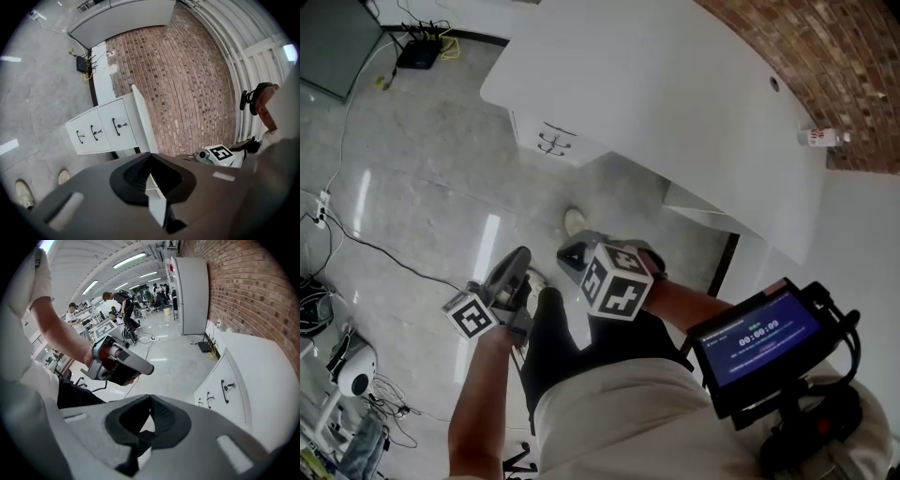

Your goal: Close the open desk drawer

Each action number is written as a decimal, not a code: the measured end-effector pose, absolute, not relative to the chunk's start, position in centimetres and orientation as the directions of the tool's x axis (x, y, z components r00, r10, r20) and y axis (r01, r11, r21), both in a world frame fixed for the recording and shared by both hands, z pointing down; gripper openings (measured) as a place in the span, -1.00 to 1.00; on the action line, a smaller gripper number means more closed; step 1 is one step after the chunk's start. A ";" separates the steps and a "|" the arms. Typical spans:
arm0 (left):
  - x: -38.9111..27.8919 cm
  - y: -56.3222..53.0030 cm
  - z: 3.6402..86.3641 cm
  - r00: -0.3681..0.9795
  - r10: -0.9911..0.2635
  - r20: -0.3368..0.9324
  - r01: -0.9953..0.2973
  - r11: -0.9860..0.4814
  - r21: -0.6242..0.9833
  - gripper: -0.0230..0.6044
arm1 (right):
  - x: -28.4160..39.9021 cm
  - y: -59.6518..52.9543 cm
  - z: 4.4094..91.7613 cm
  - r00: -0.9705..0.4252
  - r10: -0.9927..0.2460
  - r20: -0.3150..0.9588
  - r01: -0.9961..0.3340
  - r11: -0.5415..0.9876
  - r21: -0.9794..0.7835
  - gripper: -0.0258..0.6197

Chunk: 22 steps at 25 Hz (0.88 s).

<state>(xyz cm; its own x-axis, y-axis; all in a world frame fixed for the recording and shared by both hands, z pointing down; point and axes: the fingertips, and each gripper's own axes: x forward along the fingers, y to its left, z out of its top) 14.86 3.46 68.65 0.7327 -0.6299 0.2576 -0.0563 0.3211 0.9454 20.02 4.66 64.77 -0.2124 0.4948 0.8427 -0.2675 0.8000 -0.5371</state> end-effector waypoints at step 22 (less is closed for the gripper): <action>25.0 13.0 57.8 0.543 -0.782 0.306 0.088 0.415 0.906 -0.91 | 28.6 13.0 59.9 0.006 0.692 0.722 0.054 0.721 -0.691 -0.91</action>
